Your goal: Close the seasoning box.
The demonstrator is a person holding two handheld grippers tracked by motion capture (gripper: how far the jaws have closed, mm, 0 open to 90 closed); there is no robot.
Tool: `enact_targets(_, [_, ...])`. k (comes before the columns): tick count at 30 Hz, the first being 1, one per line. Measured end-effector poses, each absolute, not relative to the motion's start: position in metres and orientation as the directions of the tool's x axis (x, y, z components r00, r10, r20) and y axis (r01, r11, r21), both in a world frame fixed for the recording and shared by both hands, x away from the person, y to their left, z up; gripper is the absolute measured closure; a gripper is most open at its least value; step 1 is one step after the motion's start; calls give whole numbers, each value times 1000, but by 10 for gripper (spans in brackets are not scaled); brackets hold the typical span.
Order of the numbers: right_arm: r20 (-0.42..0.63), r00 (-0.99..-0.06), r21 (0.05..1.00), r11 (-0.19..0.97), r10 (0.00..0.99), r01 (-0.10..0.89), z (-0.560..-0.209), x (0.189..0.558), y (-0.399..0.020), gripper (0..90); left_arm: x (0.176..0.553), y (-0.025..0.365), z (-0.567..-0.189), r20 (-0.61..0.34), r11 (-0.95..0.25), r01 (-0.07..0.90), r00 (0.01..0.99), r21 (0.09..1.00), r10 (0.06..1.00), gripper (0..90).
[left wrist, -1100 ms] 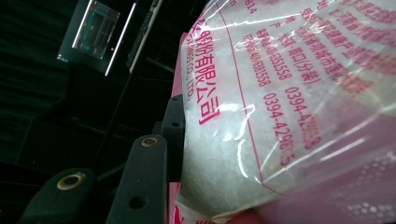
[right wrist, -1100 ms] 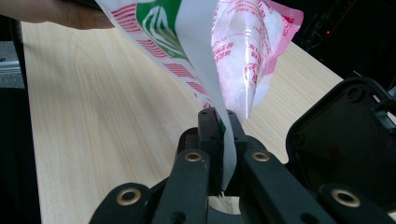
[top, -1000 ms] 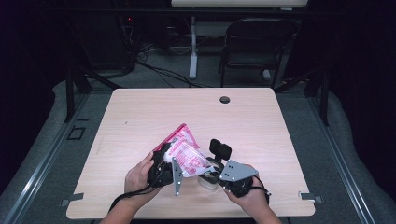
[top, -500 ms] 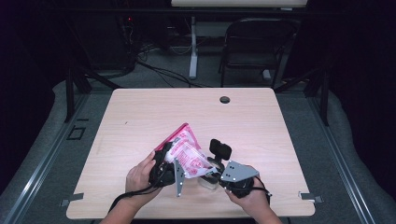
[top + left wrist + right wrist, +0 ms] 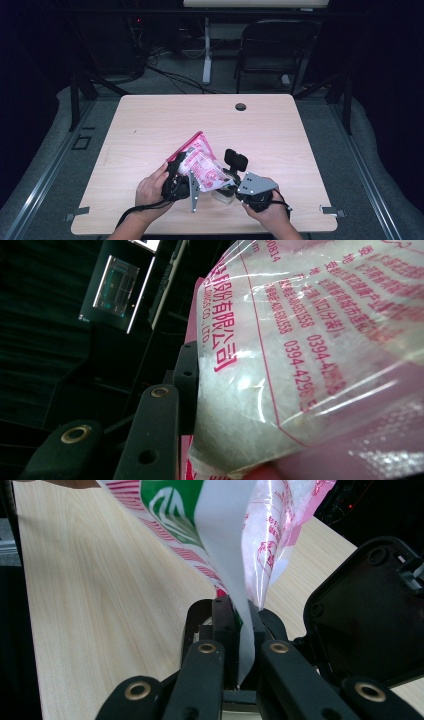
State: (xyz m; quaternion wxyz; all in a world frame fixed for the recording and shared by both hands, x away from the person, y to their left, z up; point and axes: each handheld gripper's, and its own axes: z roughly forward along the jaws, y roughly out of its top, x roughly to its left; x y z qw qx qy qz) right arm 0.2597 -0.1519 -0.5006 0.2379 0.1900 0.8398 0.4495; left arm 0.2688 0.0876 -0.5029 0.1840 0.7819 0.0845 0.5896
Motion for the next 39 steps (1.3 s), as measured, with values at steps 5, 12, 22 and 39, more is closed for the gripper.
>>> enact_targets(5, [-231,-814,843,527,533,106,-501,259,-152,900,268,86,-502,894,-920,-88,288,382,344,672])
enact_targets(12, [-231,-813,841,530,535,110,-503,260,-152,900,267,84,-500,903,-925,-96,275,367,330,672])
enact_targets(22, [-234,-812,838,534,535,110,-503,260,-153,900,266,82,-499,907,-926,-105,269,362,324,672])
enact_targets(39, [-225,-811,835,536,539,125,-506,262,-155,900,265,79,-498,913,-930,-112,264,350,311,672])
